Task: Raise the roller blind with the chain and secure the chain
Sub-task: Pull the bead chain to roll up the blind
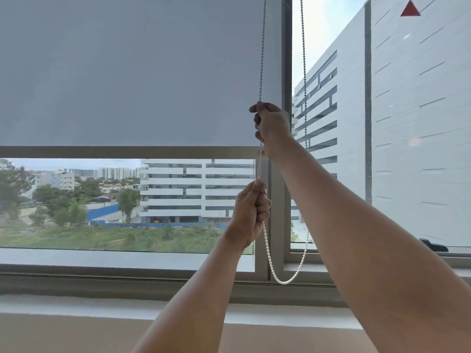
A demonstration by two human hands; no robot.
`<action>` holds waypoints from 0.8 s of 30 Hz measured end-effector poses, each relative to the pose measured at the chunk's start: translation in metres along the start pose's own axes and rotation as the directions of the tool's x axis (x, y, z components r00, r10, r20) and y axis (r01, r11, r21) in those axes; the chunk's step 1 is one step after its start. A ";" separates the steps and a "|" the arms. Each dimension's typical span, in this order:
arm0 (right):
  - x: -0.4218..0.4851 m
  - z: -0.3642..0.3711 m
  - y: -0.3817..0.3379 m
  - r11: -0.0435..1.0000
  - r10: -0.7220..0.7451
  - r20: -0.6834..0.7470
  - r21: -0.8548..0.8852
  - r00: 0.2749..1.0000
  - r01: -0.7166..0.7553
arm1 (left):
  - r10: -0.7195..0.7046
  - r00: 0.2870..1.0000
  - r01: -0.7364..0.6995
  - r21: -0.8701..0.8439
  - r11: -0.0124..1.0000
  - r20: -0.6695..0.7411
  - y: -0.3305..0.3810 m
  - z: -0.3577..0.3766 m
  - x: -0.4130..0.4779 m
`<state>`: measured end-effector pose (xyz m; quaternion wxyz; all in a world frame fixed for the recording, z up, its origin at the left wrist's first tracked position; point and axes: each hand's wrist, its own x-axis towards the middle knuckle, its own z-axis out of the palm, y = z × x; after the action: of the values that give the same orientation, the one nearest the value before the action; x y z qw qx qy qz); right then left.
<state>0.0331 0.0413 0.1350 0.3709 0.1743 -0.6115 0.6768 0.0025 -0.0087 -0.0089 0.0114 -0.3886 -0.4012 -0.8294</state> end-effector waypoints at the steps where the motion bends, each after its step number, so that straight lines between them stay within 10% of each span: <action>1: -0.001 0.001 0.002 0.999 -0.044 -0.019 -0.031 0.999 0.043 | -0.002 1.000 0.002 0.003 1.000 0.011 -0.001 0.000 0.000; 24: -0.067 -0.008 0.073 1.000 0.006 0.070 -0.015 0.998 -0.005 | 0.019 0.995 0.021 0.374 0.927 -0.102 0.116 0.041 0.065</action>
<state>0.0268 0.0311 0.0368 0.3488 0.1935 -0.6295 0.6668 0.0216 -0.0410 0.1247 0.1058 -0.3355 -0.5510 -0.7568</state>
